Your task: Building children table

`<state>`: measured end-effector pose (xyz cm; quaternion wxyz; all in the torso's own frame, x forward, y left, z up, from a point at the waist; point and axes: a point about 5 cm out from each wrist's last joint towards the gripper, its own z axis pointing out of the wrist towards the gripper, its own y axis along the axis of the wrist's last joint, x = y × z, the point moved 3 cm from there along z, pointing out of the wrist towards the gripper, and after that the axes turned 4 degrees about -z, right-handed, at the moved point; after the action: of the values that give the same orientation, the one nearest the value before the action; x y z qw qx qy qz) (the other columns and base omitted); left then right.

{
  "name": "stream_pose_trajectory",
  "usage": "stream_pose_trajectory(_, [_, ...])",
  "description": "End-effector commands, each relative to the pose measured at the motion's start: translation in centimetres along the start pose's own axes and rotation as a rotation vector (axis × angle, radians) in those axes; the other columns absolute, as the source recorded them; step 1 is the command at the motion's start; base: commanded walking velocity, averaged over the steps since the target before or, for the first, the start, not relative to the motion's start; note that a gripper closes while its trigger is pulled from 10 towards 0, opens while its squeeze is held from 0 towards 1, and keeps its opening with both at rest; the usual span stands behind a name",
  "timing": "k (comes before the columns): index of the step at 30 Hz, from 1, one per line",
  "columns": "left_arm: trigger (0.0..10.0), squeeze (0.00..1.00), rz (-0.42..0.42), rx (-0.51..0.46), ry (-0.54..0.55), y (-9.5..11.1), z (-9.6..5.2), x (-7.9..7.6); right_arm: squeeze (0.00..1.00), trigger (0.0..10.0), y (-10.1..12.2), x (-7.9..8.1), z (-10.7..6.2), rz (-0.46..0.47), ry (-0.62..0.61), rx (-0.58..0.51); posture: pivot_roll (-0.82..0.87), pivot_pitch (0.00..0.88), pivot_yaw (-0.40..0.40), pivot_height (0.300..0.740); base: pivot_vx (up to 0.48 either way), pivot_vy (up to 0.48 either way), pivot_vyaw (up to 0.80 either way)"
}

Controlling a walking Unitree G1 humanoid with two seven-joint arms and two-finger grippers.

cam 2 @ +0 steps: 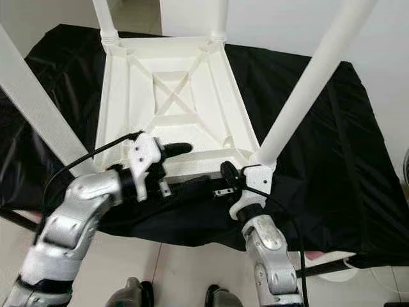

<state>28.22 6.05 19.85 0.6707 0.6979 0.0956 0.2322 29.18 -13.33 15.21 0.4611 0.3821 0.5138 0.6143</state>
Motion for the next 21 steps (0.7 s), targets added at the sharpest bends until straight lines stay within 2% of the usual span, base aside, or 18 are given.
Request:
stream_pose_trajectory(1, [10.0,0.00,-0.016,0.020,0.026,-0.2,-1.1,0.2,0.00,10.0,-0.4,-0.5,-0.1,-0.006,-0.006,0.010,0.13,0.131,-0.017,0.740,0.000,0.000,0.00])
stream_pose_trajectory(2, [10.0,0.00,-0.027,0.034,0.060,-0.4,-2.0,0.3,0.00,10.0,-0.3,-0.6,0.1,-0.009,-0.001,0.008,0.14,0.129,-0.021,0.740,0.000,0.000,0.00])
stream_pose_trajectory(3, [10.0,0.00,-0.027,0.034,0.060,-0.4,-2.0,0.3,0.00,10.0,-0.3,-0.6,0.1,-0.009,-0.001,0.008,0.14,0.129,-0.021,0.740,0.000,0.000,0.00])
stream_pose_trajectory(6, [10.0,0.00,-0.058,0.041,0.127,-0.2,-3.6,0.2,0.00,10.0,-0.3,-0.6,0.8,-0.016,0.031,0.002,0.17,0.124,-0.038,0.740,0.000,0.000,0.00])
stream_pose_trajectory(15, [10.0,0.00,-0.073,0.056,0.177,-0.2,-5.5,-0.6,0.00,10.0,-0.2,-0.5,2.2,-0.025,0.075,-0.005,0.23,0.121,-0.078,0.740,0.000,0.000,0.00])
stream_pose_trajectory(17, [10.0,0.00,-0.081,0.074,0.191,-0.2,-6.6,-1.1,0.00,10.0,-0.2,-0.5,2.8,-0.029,0.100,-0.006,0.26,0.120,-0.101,0.740,0.000,0.000,0.00])
stream_pose_trajectory(20, [10.0,0.00,-0.085,0.083,0.202,-0.2,-7.1,-1.3,0.00,10.0,-0.3,-0.4,3.2,-0.032,0.113,-0.005,0.27,0.122,-0.112,0.740,0.000,0.000,0.00])
stream_pose_trajectory(21, [10.0,0.00,-0.090,0.104,0.214,-0.4,-7.9,-1.6,0.00,10.0,-0.4,-0.2,3.6,-0.034,0.136,-0.004,0.30,0.125,-0.129,0.740,0.000,0.000,0.00])
